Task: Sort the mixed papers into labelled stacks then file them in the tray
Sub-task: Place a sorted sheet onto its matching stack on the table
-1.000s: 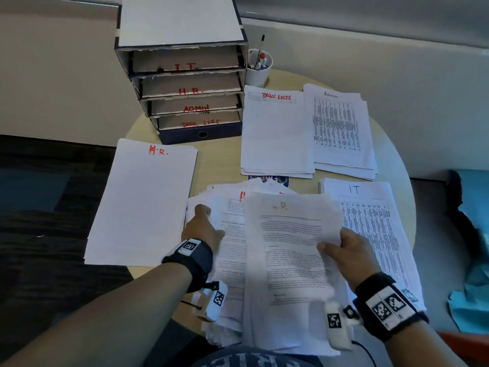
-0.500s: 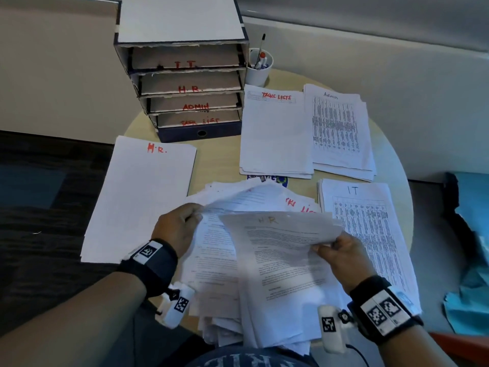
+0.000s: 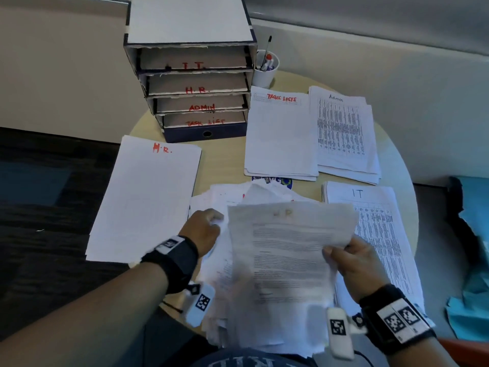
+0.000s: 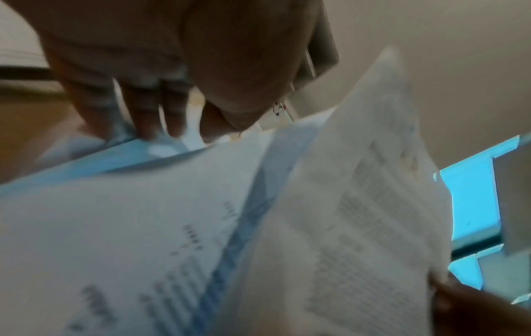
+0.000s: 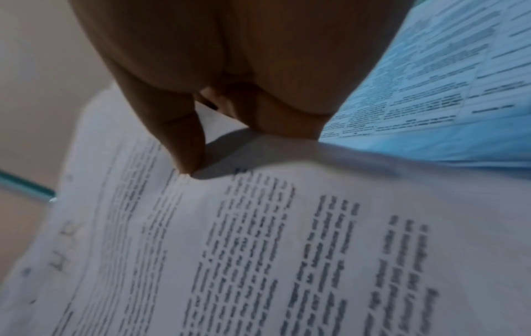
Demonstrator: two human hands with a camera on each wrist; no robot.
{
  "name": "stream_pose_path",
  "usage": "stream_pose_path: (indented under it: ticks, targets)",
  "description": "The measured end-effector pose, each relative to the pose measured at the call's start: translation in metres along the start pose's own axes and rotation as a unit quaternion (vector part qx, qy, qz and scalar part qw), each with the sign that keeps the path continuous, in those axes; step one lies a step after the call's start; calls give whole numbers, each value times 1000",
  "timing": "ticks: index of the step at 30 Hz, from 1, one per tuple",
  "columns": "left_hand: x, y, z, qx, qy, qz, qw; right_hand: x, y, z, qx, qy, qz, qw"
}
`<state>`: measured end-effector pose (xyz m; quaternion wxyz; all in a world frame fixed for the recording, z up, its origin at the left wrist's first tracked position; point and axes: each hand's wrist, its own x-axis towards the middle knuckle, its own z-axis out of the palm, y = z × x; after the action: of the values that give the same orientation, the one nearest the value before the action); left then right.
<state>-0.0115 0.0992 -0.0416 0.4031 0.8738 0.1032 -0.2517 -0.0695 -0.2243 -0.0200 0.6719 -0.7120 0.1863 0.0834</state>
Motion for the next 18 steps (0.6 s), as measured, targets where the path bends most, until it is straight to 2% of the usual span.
stream_pose_path:
  ticks: [2,4,7,9,12,15,17,18]
  targets:
    - [13,-1,16,123,12,-62,990,3,0,-6,31,10,12,999]
    - [18,1,28,154,26,-99,983,5,-3,-7,28,23,13,999]
    - [23,1,36,65,58,-110,990,6,-4,-6,4,38,10,999]
    - [28,-8,33,22,104,-110,988,7,-5,-4,-34,35,10,999]
    - [25,-18,21,44,135,-78,987,2,-8,1,-70,6,3,998]
    - [20,-34,10,25,121,-26,992,-4,-14,3,-82,-58,-10,995]
    - [18,-43,6,-26,107,19,994,-4,-16,2,-94,-98,-14,991]
    - [16,-46,5,-89,108,30,990,-4,-16,2,-97,-116,-18,988]
